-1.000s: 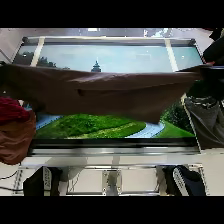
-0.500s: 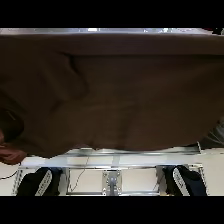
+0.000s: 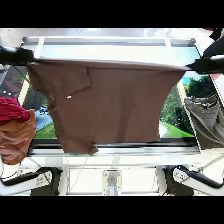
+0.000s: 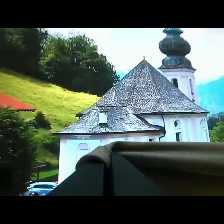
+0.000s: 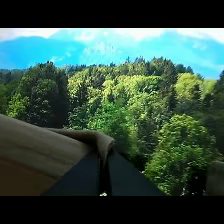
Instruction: Fold the shirts.
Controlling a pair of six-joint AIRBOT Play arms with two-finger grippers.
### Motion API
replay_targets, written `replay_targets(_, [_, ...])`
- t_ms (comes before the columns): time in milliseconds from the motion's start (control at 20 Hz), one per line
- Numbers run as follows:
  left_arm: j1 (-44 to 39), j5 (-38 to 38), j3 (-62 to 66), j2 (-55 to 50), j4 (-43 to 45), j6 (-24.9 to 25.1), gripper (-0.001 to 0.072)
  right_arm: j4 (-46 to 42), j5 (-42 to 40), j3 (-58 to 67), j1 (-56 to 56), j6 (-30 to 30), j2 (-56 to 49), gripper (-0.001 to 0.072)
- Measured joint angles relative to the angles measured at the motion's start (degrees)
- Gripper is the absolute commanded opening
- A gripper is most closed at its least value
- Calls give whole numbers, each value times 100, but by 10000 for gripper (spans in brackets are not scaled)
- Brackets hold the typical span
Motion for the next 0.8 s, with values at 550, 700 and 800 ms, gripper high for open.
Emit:
replay_targets(550, [-286, 1128, -4, -2347, 142, -13, 17, 911, -1687, -90, 341, 0, -2387, 12])
replay_targets(700, [-306, 1156, -9, -2603, 125, -15, 17, 726, -1781, -94, 461, 0, -2566, 12])
replay_targets(800, [-310, 1158, -22, -2745, 111, -15, 17, 654, -1803, -96, 498, 17, -2684, 12])
